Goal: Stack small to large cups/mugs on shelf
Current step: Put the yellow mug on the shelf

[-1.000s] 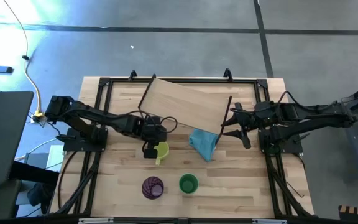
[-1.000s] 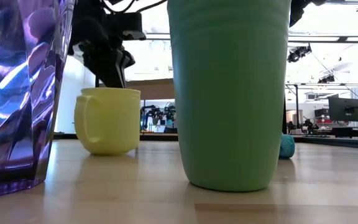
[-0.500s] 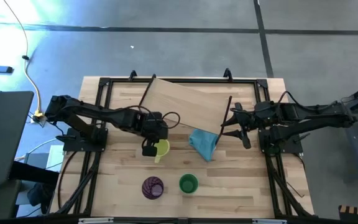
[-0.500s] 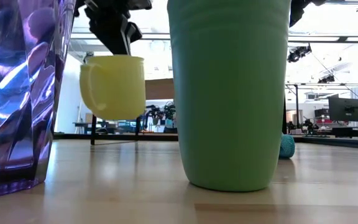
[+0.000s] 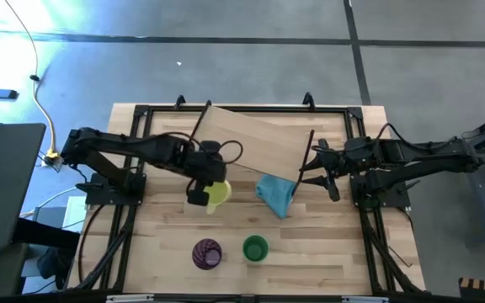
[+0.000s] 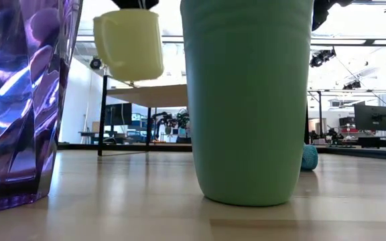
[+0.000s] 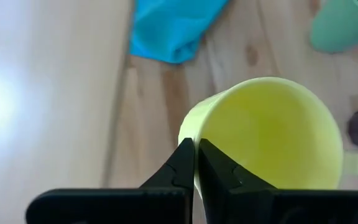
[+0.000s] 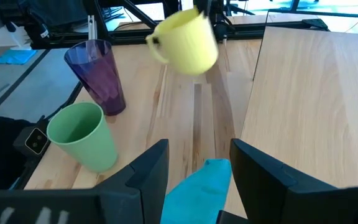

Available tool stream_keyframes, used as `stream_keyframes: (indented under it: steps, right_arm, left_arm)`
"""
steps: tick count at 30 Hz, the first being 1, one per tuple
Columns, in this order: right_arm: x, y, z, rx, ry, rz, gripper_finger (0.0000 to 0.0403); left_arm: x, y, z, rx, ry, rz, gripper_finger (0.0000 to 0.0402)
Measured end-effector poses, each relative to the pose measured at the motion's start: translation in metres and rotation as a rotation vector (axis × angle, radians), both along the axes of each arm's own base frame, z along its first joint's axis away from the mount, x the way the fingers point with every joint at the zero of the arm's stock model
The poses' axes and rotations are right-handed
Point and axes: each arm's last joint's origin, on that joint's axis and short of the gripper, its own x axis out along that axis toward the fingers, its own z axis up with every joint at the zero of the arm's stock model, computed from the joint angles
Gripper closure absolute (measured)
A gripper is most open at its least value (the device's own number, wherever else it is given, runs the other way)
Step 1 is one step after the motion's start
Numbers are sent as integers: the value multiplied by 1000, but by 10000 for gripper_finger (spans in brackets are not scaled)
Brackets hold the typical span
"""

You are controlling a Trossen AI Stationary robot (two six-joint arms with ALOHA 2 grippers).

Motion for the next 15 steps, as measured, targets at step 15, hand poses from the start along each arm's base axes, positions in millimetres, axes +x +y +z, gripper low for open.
stream_keyframes:
  steps: [15]
  right_arm:
    - [0,0,1,41,-2,-19,240]
  left_arm:
    - [-25,84,47,152,18,52,401]
